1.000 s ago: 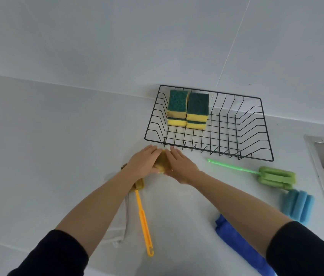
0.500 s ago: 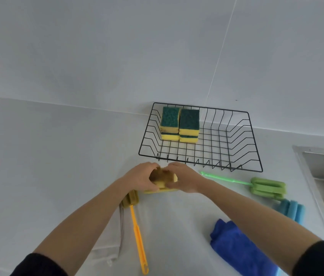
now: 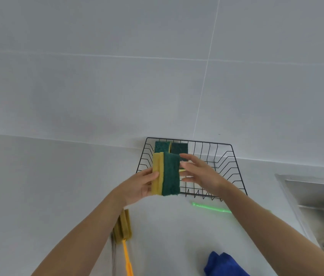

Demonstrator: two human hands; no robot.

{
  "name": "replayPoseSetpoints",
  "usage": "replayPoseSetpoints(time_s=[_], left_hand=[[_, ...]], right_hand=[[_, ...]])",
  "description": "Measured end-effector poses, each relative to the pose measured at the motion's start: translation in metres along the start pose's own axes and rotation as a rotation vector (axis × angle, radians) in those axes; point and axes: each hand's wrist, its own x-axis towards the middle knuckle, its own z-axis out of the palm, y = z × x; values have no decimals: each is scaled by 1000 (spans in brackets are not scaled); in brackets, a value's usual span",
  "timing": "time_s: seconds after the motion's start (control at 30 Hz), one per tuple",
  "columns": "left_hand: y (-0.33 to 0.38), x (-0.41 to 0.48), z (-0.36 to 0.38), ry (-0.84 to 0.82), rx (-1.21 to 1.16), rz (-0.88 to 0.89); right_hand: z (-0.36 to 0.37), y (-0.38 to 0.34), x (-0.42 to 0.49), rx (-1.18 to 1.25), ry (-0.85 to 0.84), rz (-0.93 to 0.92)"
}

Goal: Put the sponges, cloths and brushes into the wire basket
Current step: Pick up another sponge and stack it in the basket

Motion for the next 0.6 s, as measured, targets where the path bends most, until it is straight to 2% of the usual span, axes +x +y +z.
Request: replayPoseSetpoints(time_s=[0.13, 0.3, 0.4, 0.6], left_hand=[[5, 16, 9, 89, -130, 77], [6, 35, 12, 131, -137, 95], [12, 46, 16, 212, -46, 80], [44, 77, 14, 472, 345, 139]], right_hand=[[4, 7, 5, 101, 43, 22], [5, 9, 18, 179, 159, 31], [4, 10, 30, 170, 241, 57], [-5, -1, 68, 37, 363, 87]])
